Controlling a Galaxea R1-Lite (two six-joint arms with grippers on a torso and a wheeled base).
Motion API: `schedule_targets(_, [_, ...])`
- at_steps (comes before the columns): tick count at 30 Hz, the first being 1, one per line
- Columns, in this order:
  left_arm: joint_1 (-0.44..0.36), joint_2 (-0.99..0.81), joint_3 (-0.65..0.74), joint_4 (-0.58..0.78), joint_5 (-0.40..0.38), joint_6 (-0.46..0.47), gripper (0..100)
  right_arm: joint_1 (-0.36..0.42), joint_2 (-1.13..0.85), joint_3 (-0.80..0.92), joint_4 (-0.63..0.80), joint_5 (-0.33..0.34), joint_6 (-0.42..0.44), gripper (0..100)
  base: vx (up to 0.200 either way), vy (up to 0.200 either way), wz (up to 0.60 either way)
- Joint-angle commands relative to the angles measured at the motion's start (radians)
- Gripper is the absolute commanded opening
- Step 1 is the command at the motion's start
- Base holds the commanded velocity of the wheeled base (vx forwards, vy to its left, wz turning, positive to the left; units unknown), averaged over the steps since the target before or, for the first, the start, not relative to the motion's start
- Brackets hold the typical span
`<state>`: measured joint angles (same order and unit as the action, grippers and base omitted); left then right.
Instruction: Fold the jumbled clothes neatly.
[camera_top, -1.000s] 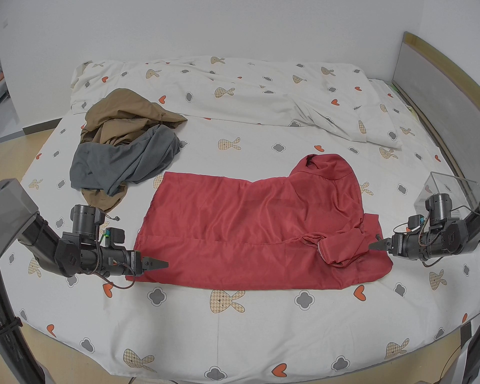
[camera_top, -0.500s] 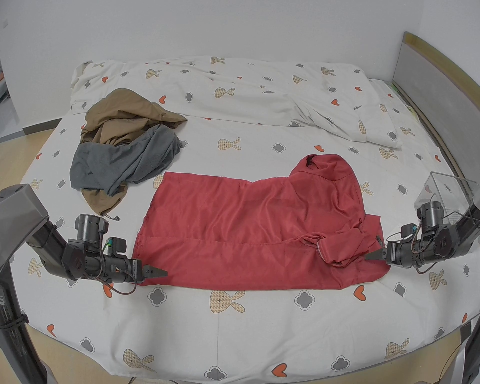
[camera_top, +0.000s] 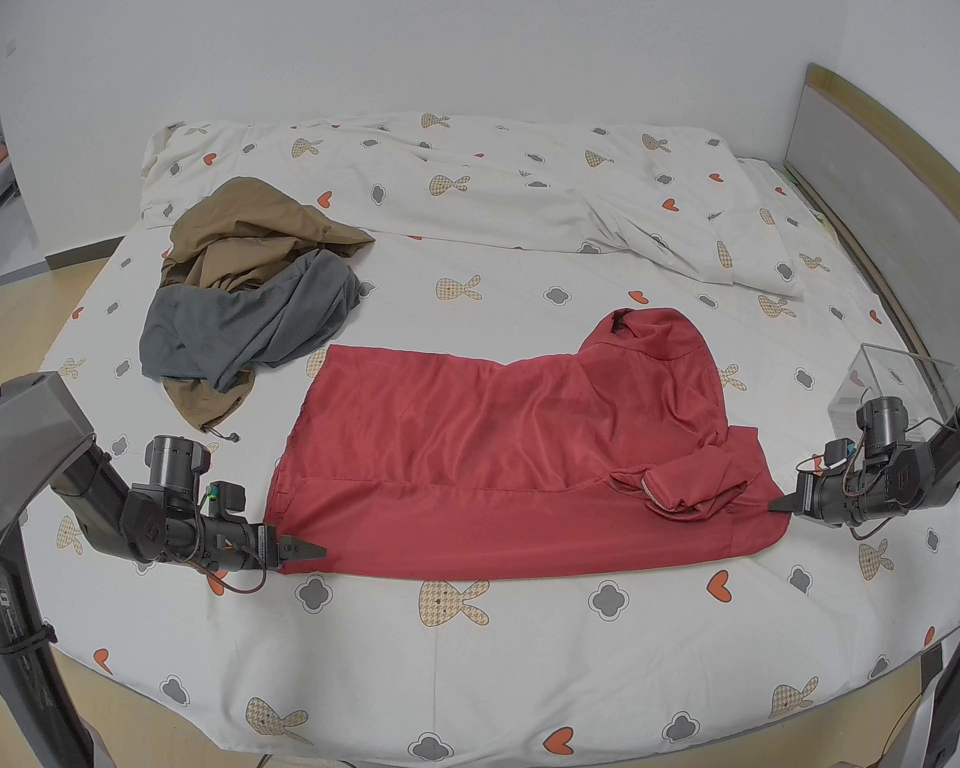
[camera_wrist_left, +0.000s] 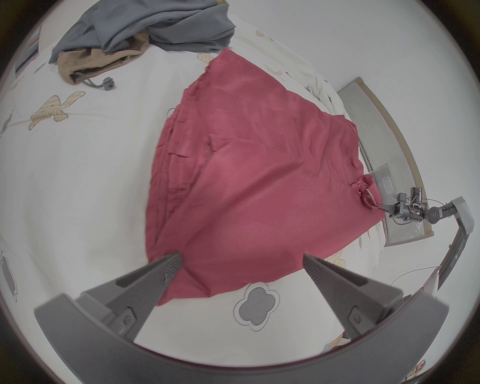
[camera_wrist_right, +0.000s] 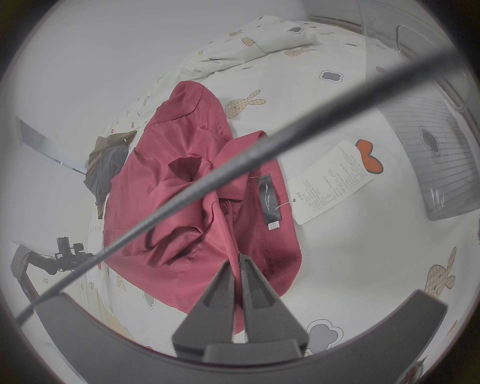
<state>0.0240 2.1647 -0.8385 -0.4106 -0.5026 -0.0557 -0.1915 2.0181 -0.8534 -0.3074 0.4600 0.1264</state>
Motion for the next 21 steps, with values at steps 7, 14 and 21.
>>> schedule_targets(7, [0.043, -0.011, -0.001, 0.03, 0.007, 0.034, 100, -0.011, -0.002, -0.009, 0.091, -0.003, -0.056, 0, 0.0, 0.0, 0.0])
schedule_targets(14, [0.04, -0.032, 0.01, 0.029, 0.009, 0.034, 100, 0.033, -0.01, -0.004, 0.114, -0.009, -0.068, 0, 0.0, 0.0, 0.0])
schedule_targets(21, [0.036, -0.108, 0.03, 0.032, 0.004, 0.027, 100, 0.038, -0.05, -0.009, 0.106, -0.009, -0.067, 100, 0.0, 0.0, 0.0])
